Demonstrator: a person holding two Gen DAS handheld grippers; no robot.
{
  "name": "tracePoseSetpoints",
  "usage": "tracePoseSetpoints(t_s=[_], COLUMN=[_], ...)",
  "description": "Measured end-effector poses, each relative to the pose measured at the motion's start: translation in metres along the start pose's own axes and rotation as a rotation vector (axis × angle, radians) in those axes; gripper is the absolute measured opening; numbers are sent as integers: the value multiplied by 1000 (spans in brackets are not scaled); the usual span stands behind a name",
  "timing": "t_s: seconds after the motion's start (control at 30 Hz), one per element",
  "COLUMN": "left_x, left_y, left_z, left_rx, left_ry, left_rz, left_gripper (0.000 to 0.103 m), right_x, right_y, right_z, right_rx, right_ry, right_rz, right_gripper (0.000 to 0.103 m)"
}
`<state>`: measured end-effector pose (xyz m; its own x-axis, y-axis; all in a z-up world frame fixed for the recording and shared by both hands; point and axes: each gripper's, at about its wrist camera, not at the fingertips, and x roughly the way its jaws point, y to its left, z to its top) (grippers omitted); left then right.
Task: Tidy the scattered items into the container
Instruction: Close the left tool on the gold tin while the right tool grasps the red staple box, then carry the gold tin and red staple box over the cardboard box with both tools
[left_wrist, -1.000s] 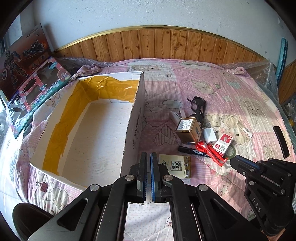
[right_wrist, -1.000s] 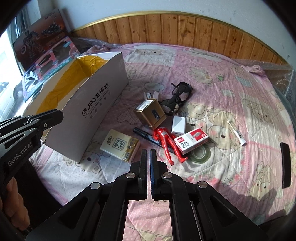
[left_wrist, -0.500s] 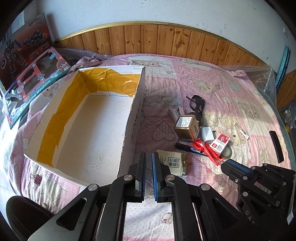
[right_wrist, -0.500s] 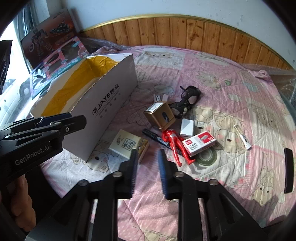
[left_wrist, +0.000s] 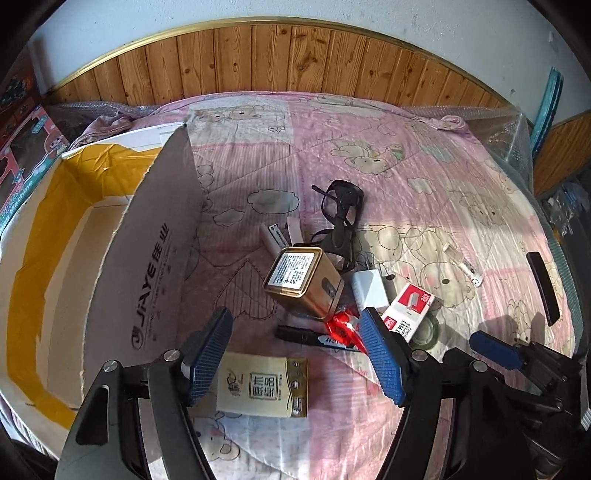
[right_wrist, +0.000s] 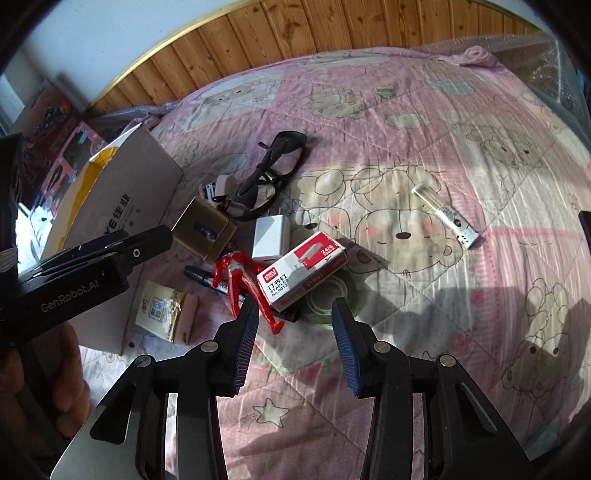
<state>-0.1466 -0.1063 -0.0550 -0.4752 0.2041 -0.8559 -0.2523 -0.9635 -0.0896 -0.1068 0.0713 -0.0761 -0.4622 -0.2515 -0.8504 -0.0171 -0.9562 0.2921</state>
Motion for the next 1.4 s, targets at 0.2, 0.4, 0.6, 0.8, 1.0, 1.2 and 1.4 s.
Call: tracePoseSetpoints(t_s=[0.2, 0.4, 0.6, 0.8, 1.0, 1.2, 1.4], left_x=[42, 76, 83, 69, 44, 18, -8], left_y=[8, 18, 17, 23, 26, 21, 22], left_z=[13, 17, 17, 15, 9, 2, -11], left_rx=[-36, -101, -96, -107, -111, -85, -66], left_ry=[39, 90, 91, 55, 26, 3, -13], left_rz=[-11, -109, -172, -174, -169, -141, -86], left_gripper=[72, 72, 51, 50, 50, 50, 50], right_x=[44, 71, 63, 56, 38, 19, 1], right_y=[-12, -20, -21, -19, -13, -2, 15], right_z=[14, 22, 26, 27, 24, 17, 1], right_rx=[102, 149, 147, 147, 116, 77, 44], right_ry=[100, 100, 36, 15, -21, -40, -50], right_rz=[55, 94, 118, 125, 111, 85, 66], right_gripper=[44, 41, 17, 14, 14, 14, 14])
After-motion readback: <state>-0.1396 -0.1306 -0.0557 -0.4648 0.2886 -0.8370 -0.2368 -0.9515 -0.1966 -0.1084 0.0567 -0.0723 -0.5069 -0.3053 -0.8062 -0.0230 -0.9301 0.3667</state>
